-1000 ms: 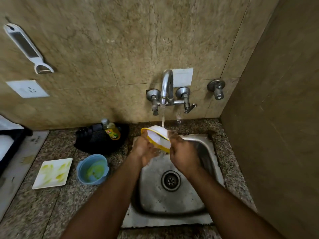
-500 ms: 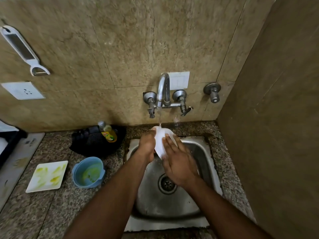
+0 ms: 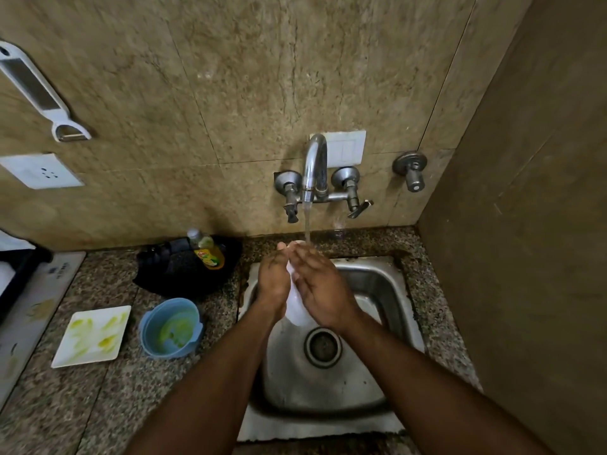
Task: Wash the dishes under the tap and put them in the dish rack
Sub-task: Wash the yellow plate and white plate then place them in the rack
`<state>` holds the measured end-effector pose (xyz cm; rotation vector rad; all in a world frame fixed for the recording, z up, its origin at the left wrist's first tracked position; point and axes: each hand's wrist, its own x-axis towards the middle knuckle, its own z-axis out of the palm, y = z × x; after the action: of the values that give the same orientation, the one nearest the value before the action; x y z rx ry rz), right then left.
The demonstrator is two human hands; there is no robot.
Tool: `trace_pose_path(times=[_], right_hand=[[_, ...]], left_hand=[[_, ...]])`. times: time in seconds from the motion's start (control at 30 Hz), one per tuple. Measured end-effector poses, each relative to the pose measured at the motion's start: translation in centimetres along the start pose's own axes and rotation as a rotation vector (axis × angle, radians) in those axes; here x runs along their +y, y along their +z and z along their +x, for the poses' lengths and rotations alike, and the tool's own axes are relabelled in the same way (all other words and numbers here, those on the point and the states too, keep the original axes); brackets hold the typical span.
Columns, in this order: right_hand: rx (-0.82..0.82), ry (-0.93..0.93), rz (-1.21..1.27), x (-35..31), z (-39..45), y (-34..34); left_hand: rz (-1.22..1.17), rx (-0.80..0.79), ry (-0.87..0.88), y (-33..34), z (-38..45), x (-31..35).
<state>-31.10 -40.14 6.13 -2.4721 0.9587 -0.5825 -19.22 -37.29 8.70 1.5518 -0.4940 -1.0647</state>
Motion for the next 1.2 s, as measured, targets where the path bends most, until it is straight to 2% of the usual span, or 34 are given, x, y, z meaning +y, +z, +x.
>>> trace_pose_path(times=[0.1, 0.13, 0.27, 0.3, 0.33, 0.4, 0.47, 0.53, 0.6, 0.7, 0.8, 0.87, 0.97, 1.07, 1.2], right_hand=[[-0.077, 0.370, 0.067, 0.1, 3.2, -0.8], [-0.093, 0.408, 0.048, -0.4, 3.9, -1.2], [-0.057, 0.199, 0.049, -1.8, 3.2, -0.9], [-0.050, 0.247, 0.141, -1.3, 3.0, -0.7], [-0.031, 0.374, 0.271, -0.9, 3.1, -0.7], [-0.023, 0.709, 0.586, -0.1, 4.0, -1.0], [-0.061, 0.850, 0.842, 0.6, 4.5, -1.1], [-0.095, 0.826, 0.953, 1.0, 4.4, -1.2], [-0.109, 0.760, 0.948, 1.4, 4.0, -1.2], [-0.179, 0.599, 0.758, 2.7, 2.8, -0.8], [-0.269, 0.556, 0.564, 3.5, 1.9, -1.0], [-0.246, 0.541, 0.474, 3.5, 1.5, -1.6], [-0.214, 0.384, 0.290, 3.7, 1.5, -2.6], [-0.254, 0.146, 0.091, 3.2, 1.7, -3.3], [-0.241, 0.096, 0.107, 2.4, 1.6, -3.0]], left_hand=[[0.069, 0.061, 0.044, -0.5, -0.1, -0.7], [0.055, 0.069, 0.051, -0.7, -0.1, -1.0], [-0.038, 0.074, 0.108, -1.3, -0.2, -0.3], [-0.038, 0.064, 0.126, -1.4, -0.4, -0.3], [-0.048, 0.063, 0.141, -1.6, -0.6, -0.4], [-0.106, 0.066, 0.143, -1.8, -1.1, -0.6], [-0.115, 0.030, 0.082, -2.1, -1.1, -1.0], [-0.095, 0.014, 0.056, -2.0, -1.3, -1.4], [-0.117, 0.005, 0.013, -2.1, -1.7, -1.4], [-0.236, 0.035, -0.025, -2.8, -1.1, -2.3], [-0.165, 0.083, -0.016, -3.0, -0.7, -3.0], [-0.106, 0.068, -0.036, -2.9, -1.3, -2.5], [-0.092, -0.002, -0.135, -2.5, -1.6, -1.1], [-0.001, -0.092, -0.101, -2.3, -0.3, 0.6], [0.087, -0.178, -0.056, -1.6, 1.6, 1.6]])
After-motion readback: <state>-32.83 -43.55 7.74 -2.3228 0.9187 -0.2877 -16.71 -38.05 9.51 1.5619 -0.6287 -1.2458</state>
